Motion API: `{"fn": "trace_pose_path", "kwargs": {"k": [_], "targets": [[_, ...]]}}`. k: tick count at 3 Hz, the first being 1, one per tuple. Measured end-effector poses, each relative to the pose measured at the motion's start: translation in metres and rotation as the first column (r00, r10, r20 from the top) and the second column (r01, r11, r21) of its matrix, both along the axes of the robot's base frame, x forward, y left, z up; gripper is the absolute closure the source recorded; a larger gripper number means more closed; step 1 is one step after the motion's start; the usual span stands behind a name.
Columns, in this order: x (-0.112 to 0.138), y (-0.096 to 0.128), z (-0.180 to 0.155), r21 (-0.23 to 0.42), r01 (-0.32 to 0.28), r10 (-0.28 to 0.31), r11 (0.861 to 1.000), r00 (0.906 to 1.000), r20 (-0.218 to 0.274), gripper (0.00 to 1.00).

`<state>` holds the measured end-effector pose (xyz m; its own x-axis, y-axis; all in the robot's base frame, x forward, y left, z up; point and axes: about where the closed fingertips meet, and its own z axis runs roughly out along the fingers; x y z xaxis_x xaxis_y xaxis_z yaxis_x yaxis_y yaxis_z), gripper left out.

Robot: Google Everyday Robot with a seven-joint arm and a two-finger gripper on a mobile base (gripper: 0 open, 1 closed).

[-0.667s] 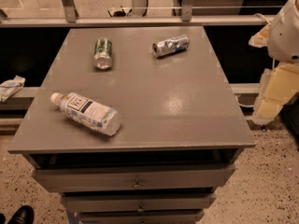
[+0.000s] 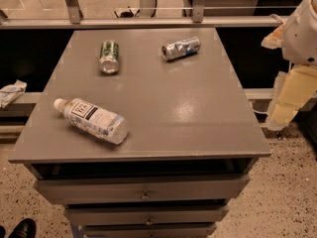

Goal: Place redbull can upright

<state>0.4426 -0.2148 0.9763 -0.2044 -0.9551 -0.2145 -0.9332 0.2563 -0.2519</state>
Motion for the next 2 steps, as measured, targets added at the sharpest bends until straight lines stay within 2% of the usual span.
{"fn": "trace_pose_path", "kwargs": {"k": [1,2], "targets": [[0.021,0.006,-0.009,0.041,-0.033,0.032,0.999,0.9993,0.02,0.0],[0.076,0.021,-0.028,0.129,-0.074,0.065,0.989,0.9955,0.07,0.0]]}}
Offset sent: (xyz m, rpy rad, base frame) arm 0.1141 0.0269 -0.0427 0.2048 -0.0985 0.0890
